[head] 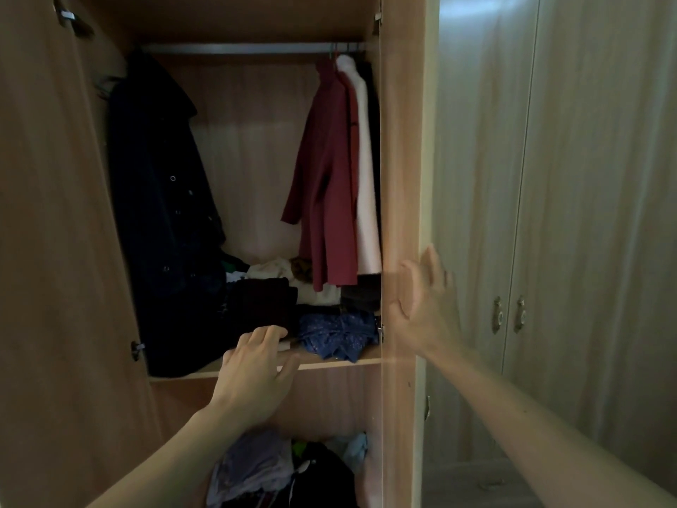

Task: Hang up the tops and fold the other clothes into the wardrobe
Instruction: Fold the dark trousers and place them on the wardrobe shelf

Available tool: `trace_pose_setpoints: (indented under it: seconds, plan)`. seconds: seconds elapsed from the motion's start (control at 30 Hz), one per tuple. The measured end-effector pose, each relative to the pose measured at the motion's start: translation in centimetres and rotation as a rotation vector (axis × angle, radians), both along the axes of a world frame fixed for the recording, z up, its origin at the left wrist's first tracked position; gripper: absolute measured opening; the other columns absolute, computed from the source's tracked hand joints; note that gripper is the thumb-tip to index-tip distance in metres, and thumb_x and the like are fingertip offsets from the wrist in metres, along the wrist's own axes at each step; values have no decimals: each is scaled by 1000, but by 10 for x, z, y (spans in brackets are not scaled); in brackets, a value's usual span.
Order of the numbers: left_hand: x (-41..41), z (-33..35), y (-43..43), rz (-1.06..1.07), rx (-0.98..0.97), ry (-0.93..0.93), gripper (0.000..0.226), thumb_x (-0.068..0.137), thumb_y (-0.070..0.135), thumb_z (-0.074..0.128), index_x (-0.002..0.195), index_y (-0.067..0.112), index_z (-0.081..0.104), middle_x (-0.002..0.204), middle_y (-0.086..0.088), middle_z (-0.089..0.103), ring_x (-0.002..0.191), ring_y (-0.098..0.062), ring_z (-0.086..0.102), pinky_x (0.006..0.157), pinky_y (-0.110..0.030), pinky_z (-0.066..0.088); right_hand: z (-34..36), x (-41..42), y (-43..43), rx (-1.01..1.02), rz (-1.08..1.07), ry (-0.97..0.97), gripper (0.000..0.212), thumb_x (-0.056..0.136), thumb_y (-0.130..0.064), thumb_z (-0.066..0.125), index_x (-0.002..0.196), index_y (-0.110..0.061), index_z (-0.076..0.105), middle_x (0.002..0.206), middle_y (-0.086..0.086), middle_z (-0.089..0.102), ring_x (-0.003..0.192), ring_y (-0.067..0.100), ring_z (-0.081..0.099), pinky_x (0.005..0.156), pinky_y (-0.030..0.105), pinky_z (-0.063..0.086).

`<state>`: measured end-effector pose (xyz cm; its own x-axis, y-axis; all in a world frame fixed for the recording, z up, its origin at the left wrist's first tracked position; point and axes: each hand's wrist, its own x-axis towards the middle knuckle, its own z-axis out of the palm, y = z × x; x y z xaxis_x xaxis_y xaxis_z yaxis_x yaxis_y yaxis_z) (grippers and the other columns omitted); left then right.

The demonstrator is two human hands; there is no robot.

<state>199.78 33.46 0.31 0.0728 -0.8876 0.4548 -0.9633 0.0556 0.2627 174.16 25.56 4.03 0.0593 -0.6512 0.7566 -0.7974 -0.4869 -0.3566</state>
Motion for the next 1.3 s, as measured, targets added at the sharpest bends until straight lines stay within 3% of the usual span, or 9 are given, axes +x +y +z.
trace_pose_setpoints:
  seconds: [0.13, 0.23, 0.33, 0.53, 0.77, 0.9, 1.03, 1.2, 1.3]
  plan:
    - [7, 0, -17, -30, -11, 28, 51, 98, 52, 45, 142, 27, 42, 145, 9, 46, 133, -18, 40, 104, -43, 38, -9, 17, -6, -42, 215, -82, 84, 88, -14, 62, 156, -20, 13, 166, -1, 7, 152, 11, 7, 117, 14, -1]
    - [16, -2, -28, -48, -8, 35, 51, 98, 53, 45, 142, 27, 41, 145, 8, 45, 133, -18, 40, 104, -42, 38, -18, 32, -18, -8, 356, -88, 92, 90, -13, 58, 158, -28, -2, 165, -13, -3, 151, 4, 0, 122, 28, 6]
    - [33, -1, -41, -72, 11, 75, 51, 98, 49, 47, 143, 27, 40, 147, 7, 44, 134, -19, 39, 106, -43, 37, -23, 55, -30, -26, 341, -38, 98, 88, -13, 61, 158, -29, -6, 165, -14, -8, 152, 7, -2, 122, 42, 10]
    - [80, 8, -67, -143, 0, 124, 50, 99, 49, 48, 143, 26, 40, 145, 5, 45, 132, -19, 40, 106, -43, 40, -21, 99, -44, -60, 281, 15, 101, 86, -11, 67, 158, -33, -1, 165, -15, -4, 152, 6, 4, 121, 43, 17]
    - [118, -1, -94, -315, 26, 134, 52, 99, 48, 47, 145, 24, 39, 144, 5, 44, 130, -16, 40, 107, -39, 39, -12, 148, -56, -63, 177, 212, 92, 93, -14, 60, 158, -27, -3, 165, -14, -10, 151, 2, 1, 118, 22, 8]
    - [121, -8, -107, -407, 48, 134, 58, 98, 49, 48, 149, 23, 36, 147, 5, 42, 131, -15, 40, 109, -39, 39, -12, 175, -65, 14, 179, 228, 90, 93, -15, 59, 158, -27, -3, 165, -15, -11, 150, 0, -1, 122, 29, 13]
    - [121, -10, -133, -406, 105, 107, 72, 97, 52, 48, 157, 21, 22, 157, 4, 30, 141, -19, 30, 116, -40, 30, -11, 198, -82, 34, 203, 229, 91, 93, -14, 59, 158, -28, -2, 164, -16, -13, 151, 1, -2, 123, 39, 18]
    - [123, -15, -155, -404, 104, 110, 73, 95, 49, 52, 156, 25, 21, 154, 6, 32, 136, -18, 34, 114, -38, 33, -17, 214, -108, -5, 300, 187, 89, 91, -12, 60, 159, -27, 4, 165, -17, -8, 151, 2, 1, 121, 26, 9]
    - [127, -15, -159, -363, 97, 63, 75, 94, 51, 51, 157, 23, 20, 155, 6, 30, 136, -19, 33, 113, -40, 35, -18, 216, -126, -27, 325, 212, 88, 92, -13, 60, 159, -27, 5, 165, -17, -5, 151, 3, 1, 122, 30, 10]
